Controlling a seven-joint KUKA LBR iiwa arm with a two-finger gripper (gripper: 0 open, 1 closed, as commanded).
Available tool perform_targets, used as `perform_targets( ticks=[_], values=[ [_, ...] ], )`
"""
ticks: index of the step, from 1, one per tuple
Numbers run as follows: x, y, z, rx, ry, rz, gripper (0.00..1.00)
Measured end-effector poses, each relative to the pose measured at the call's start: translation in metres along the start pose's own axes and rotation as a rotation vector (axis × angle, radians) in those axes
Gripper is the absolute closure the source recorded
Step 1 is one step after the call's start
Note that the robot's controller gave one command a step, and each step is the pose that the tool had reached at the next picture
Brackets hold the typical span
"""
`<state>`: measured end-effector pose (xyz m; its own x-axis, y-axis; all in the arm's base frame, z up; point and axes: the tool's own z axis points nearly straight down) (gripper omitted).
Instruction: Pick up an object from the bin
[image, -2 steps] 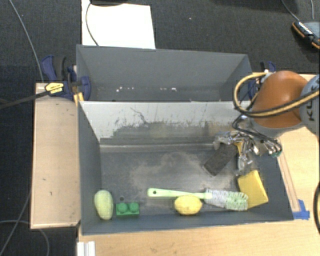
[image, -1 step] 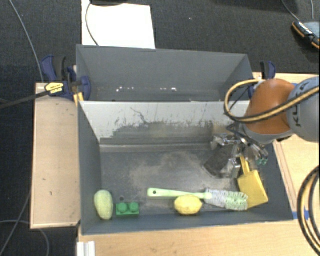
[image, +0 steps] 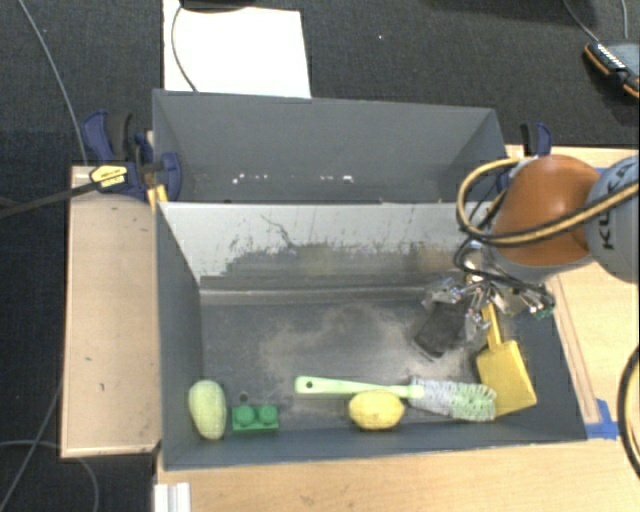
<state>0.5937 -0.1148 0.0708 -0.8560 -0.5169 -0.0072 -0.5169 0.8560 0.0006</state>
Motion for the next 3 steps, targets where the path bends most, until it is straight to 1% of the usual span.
perform_targets(
  ticks=[1, 2, 3],
  values=[
    [0.000, 0.000, 0.000, 0.000, 0.000, 0.002, 1.00],
    [0.002, 0.002, -0.030, -0.007, 0.007, 0.003, 1.00],
    [0.000, 0.001, -0.045, -0.004, 0.002, 0.006, 1.00]
  ],
)
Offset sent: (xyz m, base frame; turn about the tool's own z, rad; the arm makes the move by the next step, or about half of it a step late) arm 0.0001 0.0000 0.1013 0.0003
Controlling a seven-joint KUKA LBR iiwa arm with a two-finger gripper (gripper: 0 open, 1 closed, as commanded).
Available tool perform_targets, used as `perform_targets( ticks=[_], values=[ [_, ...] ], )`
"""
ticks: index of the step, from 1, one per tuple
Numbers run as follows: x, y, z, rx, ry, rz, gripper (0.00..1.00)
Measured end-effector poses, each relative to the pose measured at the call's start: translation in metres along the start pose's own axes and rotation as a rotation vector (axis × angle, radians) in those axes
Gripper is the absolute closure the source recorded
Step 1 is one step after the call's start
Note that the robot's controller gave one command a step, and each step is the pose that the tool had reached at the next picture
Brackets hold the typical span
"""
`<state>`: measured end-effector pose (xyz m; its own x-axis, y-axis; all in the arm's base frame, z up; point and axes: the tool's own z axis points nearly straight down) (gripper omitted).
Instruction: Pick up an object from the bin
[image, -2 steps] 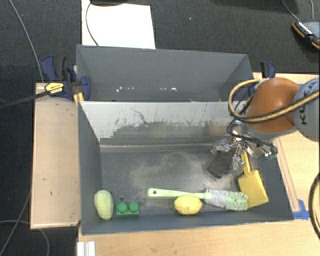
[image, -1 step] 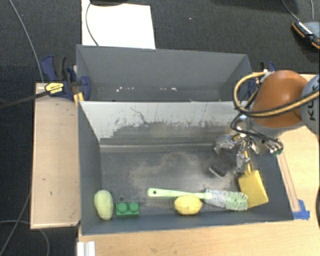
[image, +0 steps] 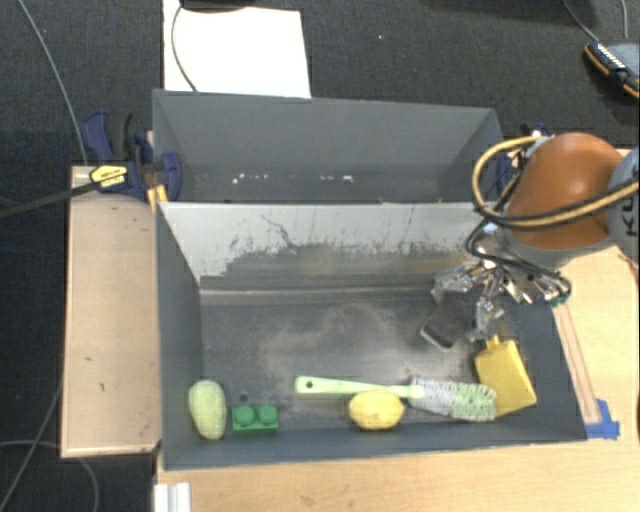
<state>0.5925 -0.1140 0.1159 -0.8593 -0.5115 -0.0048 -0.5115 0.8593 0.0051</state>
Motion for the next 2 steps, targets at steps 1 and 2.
perform_targets(
  ticks=[1, 2],
  values=[
    [0.000, 0.000, -0.007, 0.001, -0.002, 0.001, 1.00],
    [-0.001, 0.000, -0.022, 0.003, -0.007, 0.005, 1.00]
  ],
)
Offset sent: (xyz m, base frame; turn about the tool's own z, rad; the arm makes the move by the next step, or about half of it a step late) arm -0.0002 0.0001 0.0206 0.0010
